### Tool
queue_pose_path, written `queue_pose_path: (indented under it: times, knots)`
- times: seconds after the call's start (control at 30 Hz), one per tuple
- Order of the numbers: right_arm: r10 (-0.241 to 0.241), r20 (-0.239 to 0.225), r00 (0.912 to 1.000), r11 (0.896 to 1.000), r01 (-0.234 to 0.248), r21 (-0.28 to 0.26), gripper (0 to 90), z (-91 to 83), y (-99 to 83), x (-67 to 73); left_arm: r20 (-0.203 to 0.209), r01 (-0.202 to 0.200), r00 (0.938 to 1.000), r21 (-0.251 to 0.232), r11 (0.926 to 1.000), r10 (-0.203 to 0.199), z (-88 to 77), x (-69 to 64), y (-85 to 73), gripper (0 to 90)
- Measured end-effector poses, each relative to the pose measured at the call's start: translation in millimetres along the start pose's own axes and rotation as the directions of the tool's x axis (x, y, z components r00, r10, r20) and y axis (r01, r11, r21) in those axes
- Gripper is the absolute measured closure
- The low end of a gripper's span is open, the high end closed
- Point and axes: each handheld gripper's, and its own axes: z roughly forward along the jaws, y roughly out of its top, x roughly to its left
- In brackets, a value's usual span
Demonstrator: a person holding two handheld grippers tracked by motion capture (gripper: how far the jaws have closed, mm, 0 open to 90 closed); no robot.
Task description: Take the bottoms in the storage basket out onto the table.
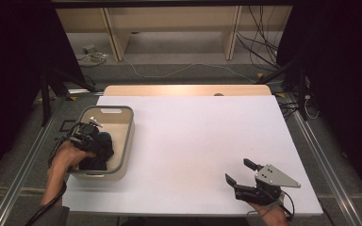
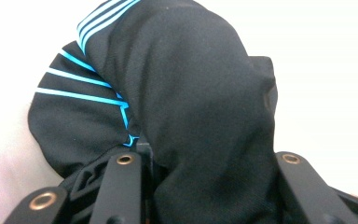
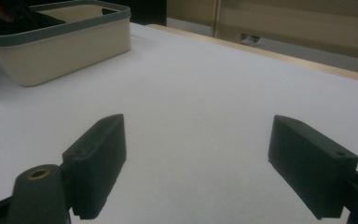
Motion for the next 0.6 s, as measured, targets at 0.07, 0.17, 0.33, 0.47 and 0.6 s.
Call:
queue_pose_path:
  times: [0.07,0.17,0.33,0.47,0.6]
  knots:
    - [-0.001,0.001,1.0000,1.000,0.001,0.000,20.1,-0.4,0.0,-0.3,0.022,0.009,0.9997,-0.025,0.9996,-0.008,-3.5,1.7,-1.4,61.8]
    - [-0.001,0.002,1.0000,1.000,0.001,0.001,20.1,-0.8,0.0,-0.4,0.033,0.012,0.9994,-0.048,0.9988,-0.010,-9.5,3.1,-2.4,62.6]
    - [-0.001,0.003,1.0000,1.000,0.001,-0.001,20.1,-0.8,0.2,-0.2,0.053,0.019,0.9985,-0.099,0.9949,-0.014,-21.5,2.9,-2.5,62.7]
    - [-0.003,0.005,1.0000,1.000,0.003,-0.001,20.1,-0.9,0.2,-0.1,0.065,0.020,0.9978,-0.134,0.9908,-0.012,-30.4,2.2,-2.0,62.7]
    - [-0.004,0.004,1.0000,1.000,0.004,0.000,20.2,-0.9,0.1,-0.3,0.068,0.017,0.9977,-0.162,0.9866,-0.006,-37.5,1.2,-2.0,62.7]
